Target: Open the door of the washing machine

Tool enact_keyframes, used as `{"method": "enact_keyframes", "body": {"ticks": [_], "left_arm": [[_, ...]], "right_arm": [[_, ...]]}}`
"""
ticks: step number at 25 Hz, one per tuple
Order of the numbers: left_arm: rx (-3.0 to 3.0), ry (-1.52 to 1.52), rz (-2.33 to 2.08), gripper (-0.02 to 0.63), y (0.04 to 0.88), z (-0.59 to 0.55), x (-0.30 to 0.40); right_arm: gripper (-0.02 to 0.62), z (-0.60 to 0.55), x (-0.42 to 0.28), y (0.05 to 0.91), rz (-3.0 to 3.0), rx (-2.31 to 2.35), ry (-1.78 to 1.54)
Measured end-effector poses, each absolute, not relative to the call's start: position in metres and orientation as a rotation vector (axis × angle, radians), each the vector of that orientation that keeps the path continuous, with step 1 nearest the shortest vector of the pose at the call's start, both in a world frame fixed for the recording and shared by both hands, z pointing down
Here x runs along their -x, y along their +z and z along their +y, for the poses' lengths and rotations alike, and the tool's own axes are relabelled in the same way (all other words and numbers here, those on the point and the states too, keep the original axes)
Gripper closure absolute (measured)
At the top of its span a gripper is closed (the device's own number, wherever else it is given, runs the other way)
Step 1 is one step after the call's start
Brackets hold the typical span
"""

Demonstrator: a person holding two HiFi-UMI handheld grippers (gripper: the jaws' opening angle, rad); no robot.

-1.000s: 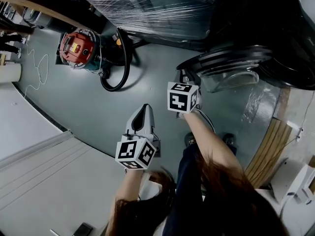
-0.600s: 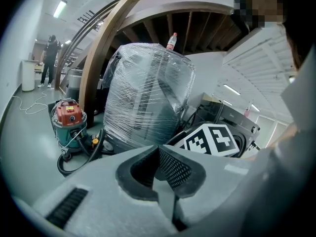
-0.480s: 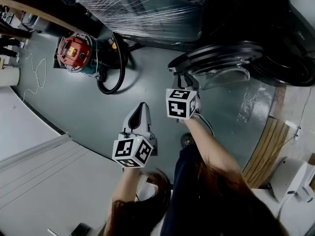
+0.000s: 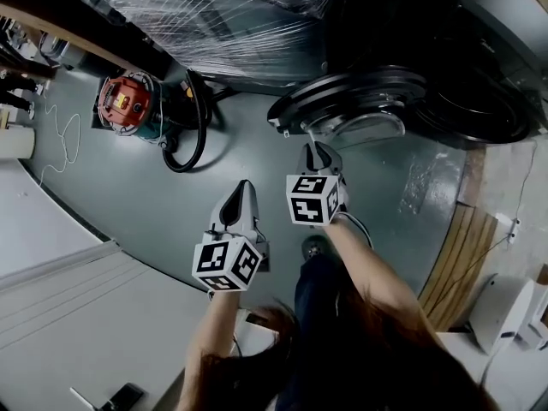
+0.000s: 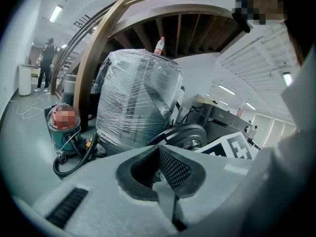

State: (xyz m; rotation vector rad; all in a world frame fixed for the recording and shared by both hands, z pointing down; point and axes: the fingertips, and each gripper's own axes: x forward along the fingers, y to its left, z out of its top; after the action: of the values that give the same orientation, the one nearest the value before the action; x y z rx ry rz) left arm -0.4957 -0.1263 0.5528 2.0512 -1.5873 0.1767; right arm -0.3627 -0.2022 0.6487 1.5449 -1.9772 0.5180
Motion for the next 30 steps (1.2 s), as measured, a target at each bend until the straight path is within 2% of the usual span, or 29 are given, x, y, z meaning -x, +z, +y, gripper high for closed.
{"method": "enact_keyframes", "body": {"ticks": [30], "left_arm": [[-2.281, 0.219, -1.391, 0.592, 0.460, -0.037, 0.324]], "right_arm": [[0.572, -0.056, 0.195, 0.543, -1.933, -1.636, 0.433]]}}
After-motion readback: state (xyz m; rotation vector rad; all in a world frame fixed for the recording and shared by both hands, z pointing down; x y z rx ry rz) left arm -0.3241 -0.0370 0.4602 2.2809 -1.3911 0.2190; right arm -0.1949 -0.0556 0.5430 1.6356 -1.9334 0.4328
